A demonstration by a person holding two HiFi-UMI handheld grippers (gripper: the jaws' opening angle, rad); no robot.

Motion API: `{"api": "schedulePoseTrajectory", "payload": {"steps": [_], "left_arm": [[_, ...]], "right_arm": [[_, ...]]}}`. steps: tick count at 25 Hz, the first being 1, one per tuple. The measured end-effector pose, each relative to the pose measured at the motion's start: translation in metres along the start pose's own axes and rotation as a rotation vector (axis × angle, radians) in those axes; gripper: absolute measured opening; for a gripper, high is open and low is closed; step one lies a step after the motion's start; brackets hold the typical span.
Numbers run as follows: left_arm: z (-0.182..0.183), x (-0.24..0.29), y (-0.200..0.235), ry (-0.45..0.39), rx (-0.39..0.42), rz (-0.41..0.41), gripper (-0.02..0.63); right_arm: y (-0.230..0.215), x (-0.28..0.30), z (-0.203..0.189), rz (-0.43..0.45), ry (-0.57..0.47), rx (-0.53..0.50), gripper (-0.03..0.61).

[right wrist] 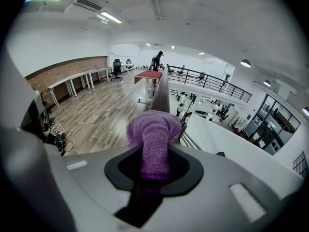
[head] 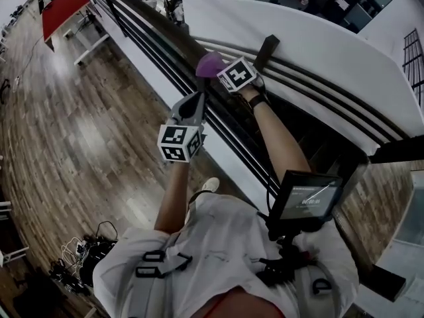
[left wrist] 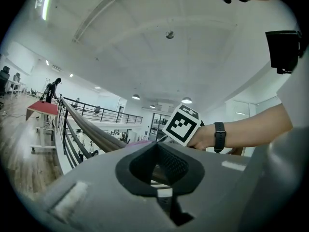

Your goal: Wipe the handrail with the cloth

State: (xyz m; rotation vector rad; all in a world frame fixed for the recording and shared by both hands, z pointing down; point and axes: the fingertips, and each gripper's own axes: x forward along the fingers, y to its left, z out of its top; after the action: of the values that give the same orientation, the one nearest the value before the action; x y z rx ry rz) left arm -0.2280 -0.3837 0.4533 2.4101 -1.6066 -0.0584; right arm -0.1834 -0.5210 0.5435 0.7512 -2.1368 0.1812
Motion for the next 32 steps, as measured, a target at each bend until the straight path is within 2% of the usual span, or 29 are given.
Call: {"api": "schedulePoseTrajectory", "payload": {"steps": [7,11,14,20,24,32], "left_arm": [[-0.007,0.007,-0.036,0.015,0.014,-0.041,-0.001],[0.007,0.000,-0.048,-0.036,-0.009,-0.051,-0.002],[0.014,-0.003,-0.054,-0.052,0.009,-0.054,0.000],[0.007,-0.009,-0.071,-0.043,0.013,-0.060,-0.002],[0.009,-0.014,-0.082,-0.069,0.032,-0.033,-0.001],[0.002,-0.014,-0.130,-0.059,0.065,-0.080,-0.002]], "right_arm": [[0.002,-0.021,-0.020,0.011,-0.005,-0.008,0.078],[0.005,-0.028,-0.029,0.011,-0.001,-0.009,0.078],[0.007,-0.035,-0.038,0.011,0.004,-0.011,0.078],[0.012,-0.050,-0.056,0.011,-0.014,0.000,0.078],[0.019,-0.064,-0.071,0.027,-0.022,0.013,0.078],[0.025,-0.094,-0.104,0.031,-0.044,0.032,0.078]]}}
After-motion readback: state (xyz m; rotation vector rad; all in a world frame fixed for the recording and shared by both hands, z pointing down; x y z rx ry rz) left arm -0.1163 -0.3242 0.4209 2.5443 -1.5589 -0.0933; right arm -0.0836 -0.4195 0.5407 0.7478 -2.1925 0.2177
